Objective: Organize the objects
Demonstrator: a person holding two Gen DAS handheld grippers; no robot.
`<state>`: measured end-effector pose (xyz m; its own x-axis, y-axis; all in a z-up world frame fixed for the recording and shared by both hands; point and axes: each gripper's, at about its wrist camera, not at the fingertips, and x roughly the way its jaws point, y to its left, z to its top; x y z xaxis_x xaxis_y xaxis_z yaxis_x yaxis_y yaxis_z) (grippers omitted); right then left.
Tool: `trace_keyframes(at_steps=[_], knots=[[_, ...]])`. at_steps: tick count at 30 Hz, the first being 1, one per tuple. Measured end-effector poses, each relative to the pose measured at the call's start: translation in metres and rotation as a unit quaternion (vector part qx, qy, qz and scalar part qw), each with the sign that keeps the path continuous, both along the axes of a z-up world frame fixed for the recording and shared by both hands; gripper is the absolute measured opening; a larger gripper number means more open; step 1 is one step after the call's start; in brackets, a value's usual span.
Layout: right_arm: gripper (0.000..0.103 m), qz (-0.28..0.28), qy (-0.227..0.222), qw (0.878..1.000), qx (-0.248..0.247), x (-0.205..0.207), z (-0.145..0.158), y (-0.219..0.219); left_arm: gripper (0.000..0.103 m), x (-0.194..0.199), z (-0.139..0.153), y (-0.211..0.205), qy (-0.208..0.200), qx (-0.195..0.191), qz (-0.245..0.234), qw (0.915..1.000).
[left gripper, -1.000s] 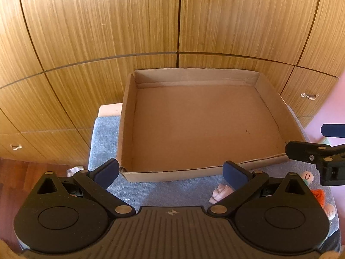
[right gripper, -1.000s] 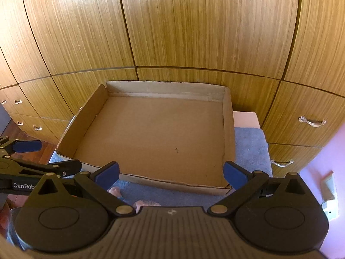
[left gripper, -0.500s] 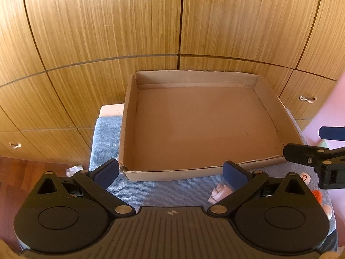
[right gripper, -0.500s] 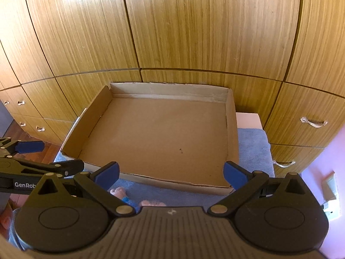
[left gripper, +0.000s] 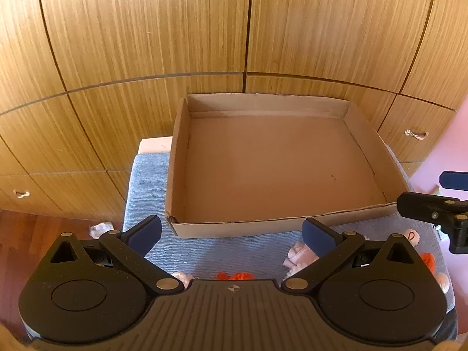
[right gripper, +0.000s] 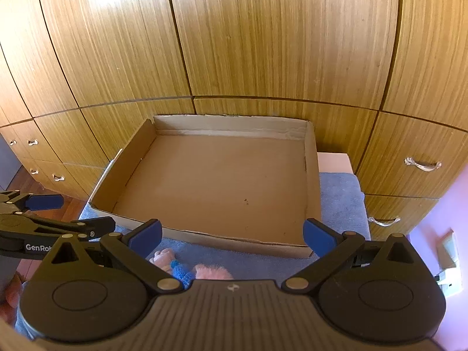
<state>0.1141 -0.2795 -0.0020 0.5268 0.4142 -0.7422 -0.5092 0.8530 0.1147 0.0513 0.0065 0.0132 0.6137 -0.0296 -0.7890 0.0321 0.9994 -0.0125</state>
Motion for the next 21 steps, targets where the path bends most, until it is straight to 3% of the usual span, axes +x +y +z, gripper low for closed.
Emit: trace_keyframes(at_steps=[6,10,14,21], knots=[[0.102,0.002,-0.015,1.0,0.018,-0.012,0.004,-0.008,0.103,-0.012,0.0,0.005,-0.008,-0.008,0.0,0.9999],[0.103,-0.003,-0.049,0.998,0.032,-0.04,-0.003,-0.037,0.103,-0.05,0.0,0.024,-0.049,-0.001,0.007,0.9988],[0.103,-0.019,-0.075,0.996,0.039,-0.085,-0.028,-0.074,0.103,-0.102,-0.013,0.046,-0.084,0.023,0.025,0.9959],[0.102,-0.057,-0.068,0.996,0.004,-0.125,-0.087,-0.106,0.103,-0.129,-0.052,0.063,-0.054,0.017,0.037,0.9977]])
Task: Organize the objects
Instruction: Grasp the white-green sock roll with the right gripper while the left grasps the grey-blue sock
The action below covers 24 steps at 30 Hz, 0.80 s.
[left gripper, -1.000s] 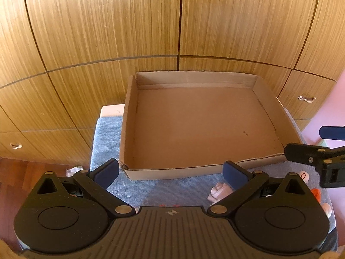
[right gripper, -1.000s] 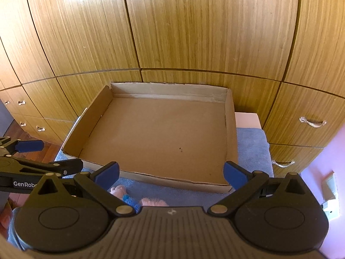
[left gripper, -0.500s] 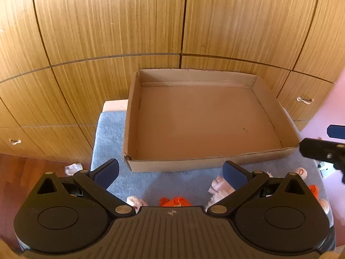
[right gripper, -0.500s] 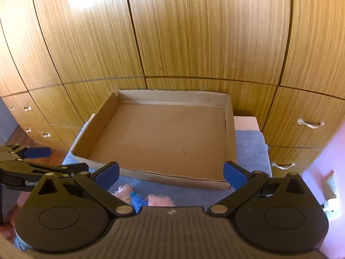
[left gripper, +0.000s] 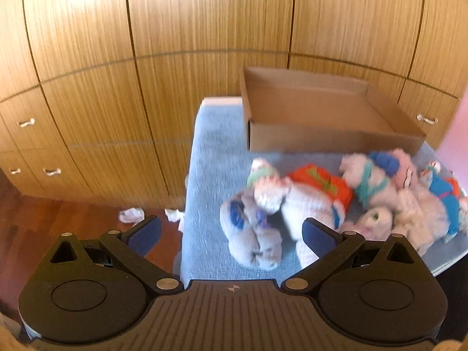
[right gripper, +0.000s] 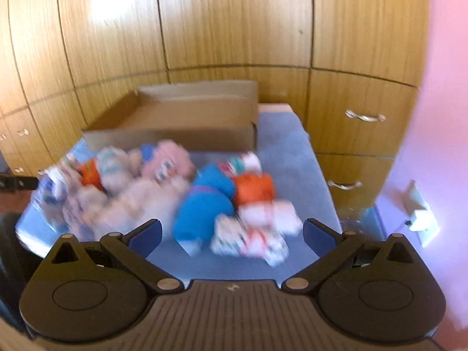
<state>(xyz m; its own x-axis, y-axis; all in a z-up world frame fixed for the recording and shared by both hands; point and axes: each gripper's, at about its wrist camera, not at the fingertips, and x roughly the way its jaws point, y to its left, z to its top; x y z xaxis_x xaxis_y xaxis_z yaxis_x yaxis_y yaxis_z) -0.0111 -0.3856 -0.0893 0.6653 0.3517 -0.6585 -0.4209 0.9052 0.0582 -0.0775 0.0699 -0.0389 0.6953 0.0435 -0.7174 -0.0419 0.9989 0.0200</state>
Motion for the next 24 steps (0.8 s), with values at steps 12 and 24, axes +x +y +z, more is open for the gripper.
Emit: trace_keyframes(at_steps=[12,24], knots=[[0.102,-0.049,0.049,0.997,0.042,0.018,-0.03,-0.004,0.102,0.022,-0.035,-0.003,0.001,0.023,-0.011,0.9997],[0.095,-0.037,0.042,0.998,0.036,0.012,-0.029,0.004,0.079,0.019,-0.043,0.001,-0.018,-0.007,-0.039,0.999]])
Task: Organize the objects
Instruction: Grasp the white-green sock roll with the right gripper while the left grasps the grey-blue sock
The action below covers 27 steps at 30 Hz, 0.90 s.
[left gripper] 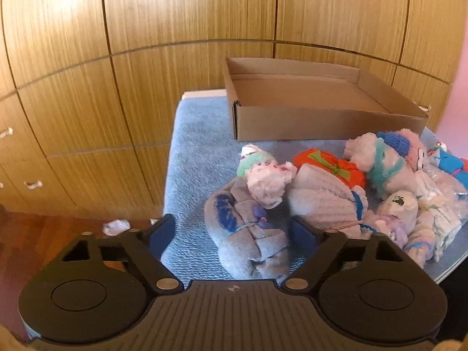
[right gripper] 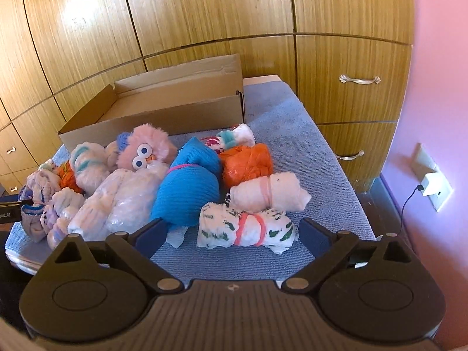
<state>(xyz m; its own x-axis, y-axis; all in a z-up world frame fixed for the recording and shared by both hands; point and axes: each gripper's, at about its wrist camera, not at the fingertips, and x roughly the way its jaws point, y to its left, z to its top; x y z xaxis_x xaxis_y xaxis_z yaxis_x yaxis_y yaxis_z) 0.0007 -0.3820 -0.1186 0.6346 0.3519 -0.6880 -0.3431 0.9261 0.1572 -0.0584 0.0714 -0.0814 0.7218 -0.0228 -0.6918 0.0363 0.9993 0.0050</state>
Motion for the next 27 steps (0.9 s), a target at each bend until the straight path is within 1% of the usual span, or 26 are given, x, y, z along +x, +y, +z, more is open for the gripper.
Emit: trace_keyframes(at_steps=[2,3,4,10,13,16,18,19,24,27], knots=[[0.094,-0.001,-0.001,1.0,-0.001,0.0,0.001,0.001,0.075,0.002,-0.001,0.0,0.004,-0.012,-0.001,0.9999],[0.093,-0.001,0.0,1.0,-0.001,0.0,0.001,0.002,0.07,0.001,-0.001,-0.001,0.001,-0.011,-0.002,0.9999],[0.093,-0.001,0.0,1.0,-0.001,-0.001,0.0,0.002,0.069,0.001,-0.001,-0.002,0.0,-0.011,-0.006,0.9999],[0.093,-0.008,-0.005,1.0,0.015,-0.003,0.004,-0.003,0.069,0.0,-0.001,-0.001,0.0,-0.021,-0.005,0.9998],[0.093,-0.014,-0.014,1.0,0.013,-0.003,0.007,-0.005,0.071,0.001,-0.002,-0.001,-0.003,-0.02,-0.002,0.9998],[0.09,-0.011,-0.008,1.0,0.013,-0.002,0.004,-0.004,0.076,0.002,-0.005,-0.001,-0.014,-0.018,-0.002,0.9997],[0.089,-0.01,-0.007,1.0,0.012,-0.001,0.003,-0.003,0.085,0.002,-0.008,-0.002,-0.024,-0.009,-0.002,0.9997],[0.087,-0.01,-0.007,1.0,0.016,-0.001,0.003,-0.004,0.086,0.002,-0.01,-0.001,-0.027,-0.009,0.002,0.9996],[0.086,-0.026,-0.015,0.999,0.039,-0.005,0.008,-0.013,0.086,0.0,-0.009,0.002,-0.036,-0.011,0.004,0.9993],[0.086,-0.033,-0.02,0.999,0.036,-0.008,0.009,-0.014,0.084,0.001,-0.009,0.002,-0.036,-0.013,0.007,0.9992]])
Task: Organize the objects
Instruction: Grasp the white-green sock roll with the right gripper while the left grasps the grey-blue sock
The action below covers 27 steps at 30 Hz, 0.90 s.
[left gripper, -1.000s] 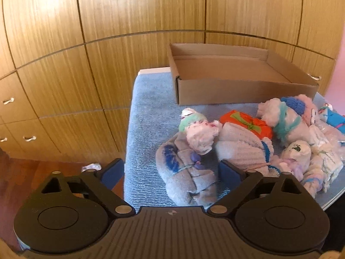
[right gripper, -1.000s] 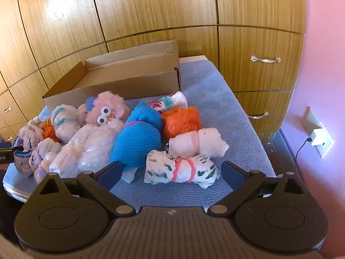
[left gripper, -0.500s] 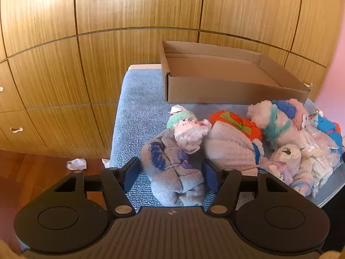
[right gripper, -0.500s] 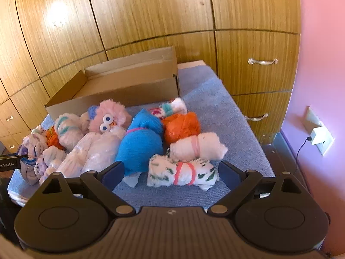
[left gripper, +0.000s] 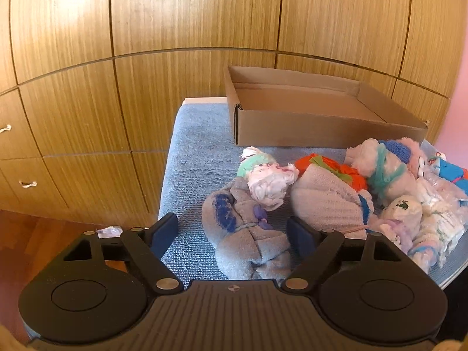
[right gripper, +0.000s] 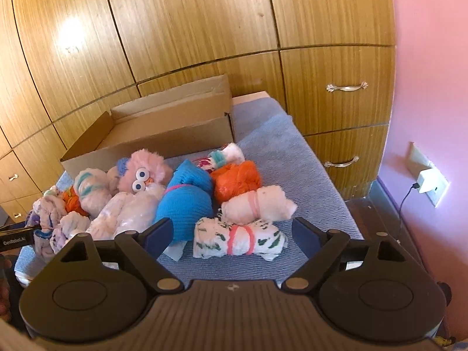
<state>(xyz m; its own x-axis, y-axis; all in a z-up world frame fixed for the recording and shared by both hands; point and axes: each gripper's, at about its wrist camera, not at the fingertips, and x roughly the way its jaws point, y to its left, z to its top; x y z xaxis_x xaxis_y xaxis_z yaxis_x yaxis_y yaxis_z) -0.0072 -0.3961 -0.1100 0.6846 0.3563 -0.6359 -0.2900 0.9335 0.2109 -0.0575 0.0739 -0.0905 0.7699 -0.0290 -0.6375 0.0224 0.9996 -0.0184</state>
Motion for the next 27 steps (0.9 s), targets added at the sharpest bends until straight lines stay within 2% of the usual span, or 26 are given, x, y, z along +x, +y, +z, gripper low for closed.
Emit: trace_keyframes(at_steps=[2,3,4,6,7,8,17,27], knots=[[0.085,-0.004,0.009,1.0,-0.006,0.002,-0.005,0.0,0.08,-0.001,0.0,-0.002,-0.001,0.0,-0.001,1.0],[0.084,-0.007,0.016,1.0,-0.007,0.004,-0.009,0.0,0.073,-0.001,0.0,-0.002,-0.002,-0.002,-0.002,1.0],[0.079,-0.009,0.024,1.0,-0.008,0.006,-0.012,0.0,0.07,-0.001,0.001,-0.003,-0.002,-0.003,-0.004,1.0],[0.073,-0.01,0.021,1.0,-0.009,0.006,-0.015,0.001,0.055,-0.004,0.002,-0.005,-0.004,-0.007,-0.008,0.9999],[0.063,-0.008,0.018,1.0,-0.01,0.006,-0.015,0.001,0.054,-0.004,0.002,-0.005,-0.005,-0.007,-0.008,0.9999],[0.063,-0.003,0.017,1.0,-0.009,0.006,-0.014,0.002,0.052,-0.005,0.002,-0.004,-0.005,-0.009,-0.007,0.9999],[0.063,0.025,-0.01,0.999,-0.02,-0.008,0.003,0.004,0.051,-0.013,0.009,-0.001,-0.001,-0.013,-0.002,0.9999],[0.063,0.046,-0.041,0.998,-0.024,-0.007,0.02,0.008,0.051,-0.025,0.026,0.008,-0.018,-0.025,0.005,0.9995]])
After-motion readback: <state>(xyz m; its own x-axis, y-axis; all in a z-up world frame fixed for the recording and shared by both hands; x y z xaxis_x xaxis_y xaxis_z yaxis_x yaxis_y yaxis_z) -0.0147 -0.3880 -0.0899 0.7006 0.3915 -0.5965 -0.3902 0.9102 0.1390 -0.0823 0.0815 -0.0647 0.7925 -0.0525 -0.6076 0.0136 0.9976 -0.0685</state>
